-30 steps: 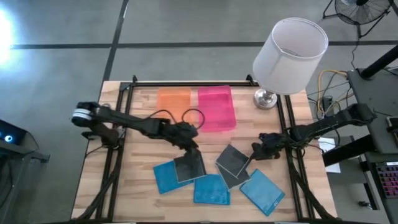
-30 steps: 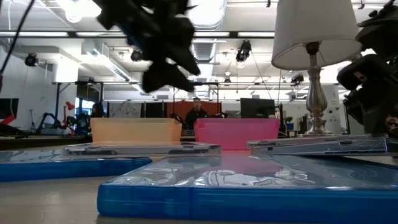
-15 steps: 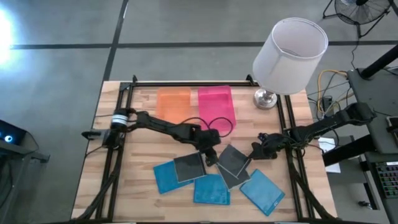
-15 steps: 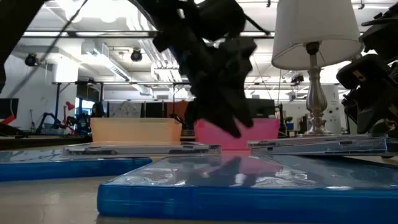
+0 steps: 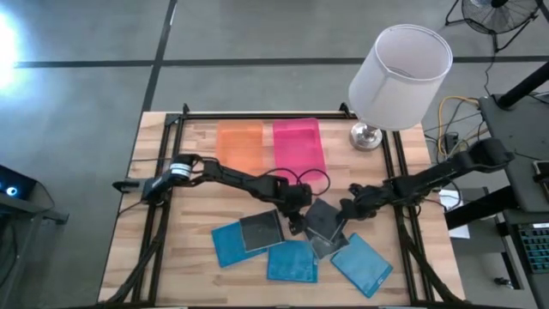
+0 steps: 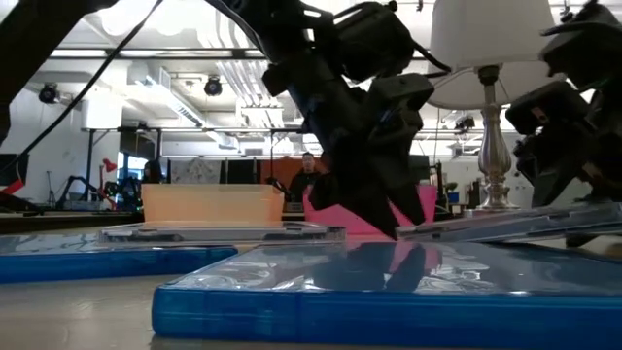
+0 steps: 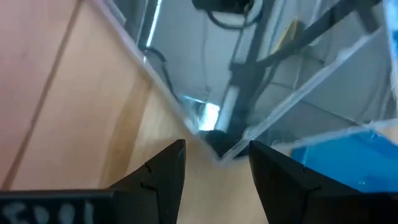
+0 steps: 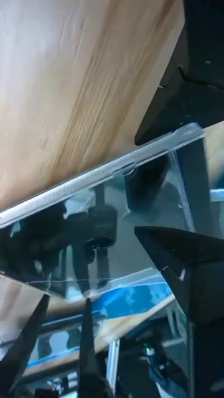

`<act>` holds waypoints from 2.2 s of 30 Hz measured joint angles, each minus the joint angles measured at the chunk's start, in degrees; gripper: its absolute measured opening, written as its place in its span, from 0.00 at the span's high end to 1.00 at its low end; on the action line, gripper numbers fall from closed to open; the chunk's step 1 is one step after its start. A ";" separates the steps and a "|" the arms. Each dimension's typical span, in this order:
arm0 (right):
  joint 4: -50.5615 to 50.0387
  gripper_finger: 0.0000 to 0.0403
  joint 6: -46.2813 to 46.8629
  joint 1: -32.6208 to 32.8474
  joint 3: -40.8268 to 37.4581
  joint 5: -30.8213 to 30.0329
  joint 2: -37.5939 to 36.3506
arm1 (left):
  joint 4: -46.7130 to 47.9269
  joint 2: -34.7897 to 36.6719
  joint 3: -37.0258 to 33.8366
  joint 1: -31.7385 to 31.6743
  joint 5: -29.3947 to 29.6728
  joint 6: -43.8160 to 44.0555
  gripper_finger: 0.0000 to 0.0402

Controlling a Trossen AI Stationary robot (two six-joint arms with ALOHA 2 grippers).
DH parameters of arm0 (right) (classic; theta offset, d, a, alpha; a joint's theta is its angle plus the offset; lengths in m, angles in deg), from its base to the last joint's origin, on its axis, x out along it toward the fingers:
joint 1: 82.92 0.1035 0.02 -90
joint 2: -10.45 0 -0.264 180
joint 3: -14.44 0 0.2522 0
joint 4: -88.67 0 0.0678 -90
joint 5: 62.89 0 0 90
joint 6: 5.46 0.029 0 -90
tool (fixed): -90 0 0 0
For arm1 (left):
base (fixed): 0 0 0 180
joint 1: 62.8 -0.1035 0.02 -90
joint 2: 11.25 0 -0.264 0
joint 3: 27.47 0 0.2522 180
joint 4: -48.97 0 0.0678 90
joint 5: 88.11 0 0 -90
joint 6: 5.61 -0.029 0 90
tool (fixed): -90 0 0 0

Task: Pick & place jewel cases by type
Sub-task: Put the top black CD case into the pink bin

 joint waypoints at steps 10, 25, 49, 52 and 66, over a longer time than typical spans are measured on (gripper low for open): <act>-0.78 0.56 -1.70 -0.48 4.39 -1.10 2.08 | 1.97 0.81 -0.65 -0.50 1.26 -1.68 0.60; -8.28 0.95 4.92 0.01 7.06 -19.93 -12.24 | 11.63 14.66 -0.81 -0.04 16.78 -1.58 0.60; -5.89 0.95 -15.56 -23.87 29.68 -24.21 13.12 | 8.86 56.68 -28.33 1.89 41.15 19.02 0.60; -4.79 0.95 -20.01 -25.99 33.97 -19.56 20.28 | 8.48 59.18 -30.70 2.82 41.30 19.32 0.60; -24.55 0.75 -23.77 -28.26 54.72 -13.10 39.91 | 8.30 65.39 -37.11 6.31 44.04 18.11 0.60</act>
